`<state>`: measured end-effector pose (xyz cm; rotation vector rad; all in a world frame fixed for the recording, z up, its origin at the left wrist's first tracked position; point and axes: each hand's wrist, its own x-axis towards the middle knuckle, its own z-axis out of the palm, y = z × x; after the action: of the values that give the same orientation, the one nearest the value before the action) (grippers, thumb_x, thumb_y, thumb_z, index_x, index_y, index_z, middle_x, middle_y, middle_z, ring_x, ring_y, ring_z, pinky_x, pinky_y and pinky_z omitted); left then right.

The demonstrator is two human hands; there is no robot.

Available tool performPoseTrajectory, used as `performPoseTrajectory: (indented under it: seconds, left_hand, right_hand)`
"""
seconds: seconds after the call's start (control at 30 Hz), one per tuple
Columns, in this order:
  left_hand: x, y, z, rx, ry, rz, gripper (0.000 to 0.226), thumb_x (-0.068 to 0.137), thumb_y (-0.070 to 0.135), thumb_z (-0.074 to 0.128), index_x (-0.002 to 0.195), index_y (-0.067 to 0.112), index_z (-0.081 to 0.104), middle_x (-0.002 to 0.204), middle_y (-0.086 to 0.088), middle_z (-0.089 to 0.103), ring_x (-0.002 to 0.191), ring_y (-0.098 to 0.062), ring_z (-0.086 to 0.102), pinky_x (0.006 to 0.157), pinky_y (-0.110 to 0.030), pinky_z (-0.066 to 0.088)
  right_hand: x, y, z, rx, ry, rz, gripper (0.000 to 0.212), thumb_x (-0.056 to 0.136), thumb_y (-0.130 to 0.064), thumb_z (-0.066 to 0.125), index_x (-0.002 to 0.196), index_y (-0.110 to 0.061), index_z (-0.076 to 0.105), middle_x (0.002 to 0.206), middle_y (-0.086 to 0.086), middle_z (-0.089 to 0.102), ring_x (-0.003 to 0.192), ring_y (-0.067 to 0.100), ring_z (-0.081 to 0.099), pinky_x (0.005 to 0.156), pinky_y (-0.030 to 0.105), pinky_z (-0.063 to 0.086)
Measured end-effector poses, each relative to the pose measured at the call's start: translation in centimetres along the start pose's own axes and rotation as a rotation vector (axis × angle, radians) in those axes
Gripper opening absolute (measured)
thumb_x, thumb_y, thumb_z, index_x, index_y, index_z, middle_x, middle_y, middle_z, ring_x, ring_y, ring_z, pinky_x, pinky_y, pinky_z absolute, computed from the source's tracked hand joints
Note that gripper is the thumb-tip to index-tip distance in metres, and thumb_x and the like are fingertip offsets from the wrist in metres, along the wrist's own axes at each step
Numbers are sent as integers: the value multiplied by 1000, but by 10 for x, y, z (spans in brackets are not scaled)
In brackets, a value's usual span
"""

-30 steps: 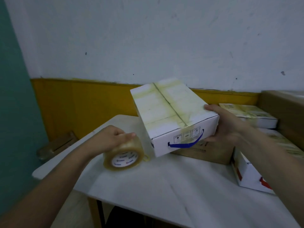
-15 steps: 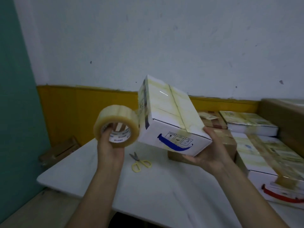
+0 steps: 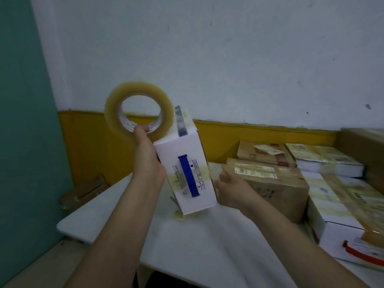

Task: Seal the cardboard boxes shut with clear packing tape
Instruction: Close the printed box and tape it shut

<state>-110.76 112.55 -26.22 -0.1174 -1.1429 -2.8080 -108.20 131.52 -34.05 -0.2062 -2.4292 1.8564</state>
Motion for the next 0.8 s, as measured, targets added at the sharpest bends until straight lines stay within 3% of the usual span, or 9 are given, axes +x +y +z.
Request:
performPoseTrajectory:
  seconds: [0.07,0.1,0.17,0.3,0.43,0.5,0.57,0.67,0.8]
  left_hand:
    - [-5,-10,1,70,-13,15,20,96,41,53,99,22,58,81,-5,73,66,-23,72,62,-32,57]
    - [-9,-20,1,120,-16,0,25,96,43,54,106,20,59,87,-9,75,72,-28,74,69,-38,58]
    - [-15,-43,-1,205,1,-60,35,95,47,56,118,21,59,95,-12,77,79,-34,75,78,-48,58]
    - [-19,-74,1,239,13,-183,40,96,54,51,122,24,58,95,-15,76,77,-34,75,77,-49,59]
    - [-22,-78,4,342,5,-92,19,102,40,49,112,26,58,93,-6,76,74,-23,75,67,-38,59]
    - [-25,-75,3,405,-21,0,17,103,31,50,115,25,59,101,-2,74,83,-18,74,76,-40,61]
    - [-27,-72,-3,432,-27,60,12,102,26,52,110,26,61,108,-2,73,97,-18,71,89,-47,60]
    - [-28,-63,-24,337,16,74,13,104,20,51,102,30,59,106,-1,72,91,-15,72,79,-42,63]
    - [-36,-76,-65,337,26,-20,17,103,15,51,116,25,58,120,-5,68,93,-20,72,79,-47,63]
  right_hand:
    - [5,-12,1,82,-27,0,55,92,-30,68,142,-38,47,140,-10,55,124,22,58,92,51,54]
    - [1,-21,2,184,-69,34,39,95,-36,64,133,-31,58,130,1,66,115,26,64,94,54,53]
    - [-8,-36,0,366,-134,117,50,93,-61,53,118,-20,64,113,13,73,103,31,70,94,53,54]
    - [-15,-61,-14,191,-85,127,42,96,-55,52,105,-16,64,80,11,76,66,23,74,59,35,59]
    - [-11,-69,-31,-191,-8,84,37,99,-40,55,124,-13,60,91,8,72,58,9,67,40,16,47]
    - [-13,-70,-36,-330,11,30,38,103,-40,48,133,-20,56,86,-5,63,45,-4,59,32,9,37]
    - [-15,-66,-40,-410,11,-17,42,104,-40,43,145,-27,46,84,-12,54,42,-5,56,30,6,32]
    - [-16,-59,-44,-393,38,-51,50,104,-40,43,153,-32,34,85,-13,53,43,-3,54,32,6,34]
    - [-18,-55,-49,-471,78,-52,56,100,-51,45,153,-40,30,143,-3,53,82,-1,56,60,8,44]
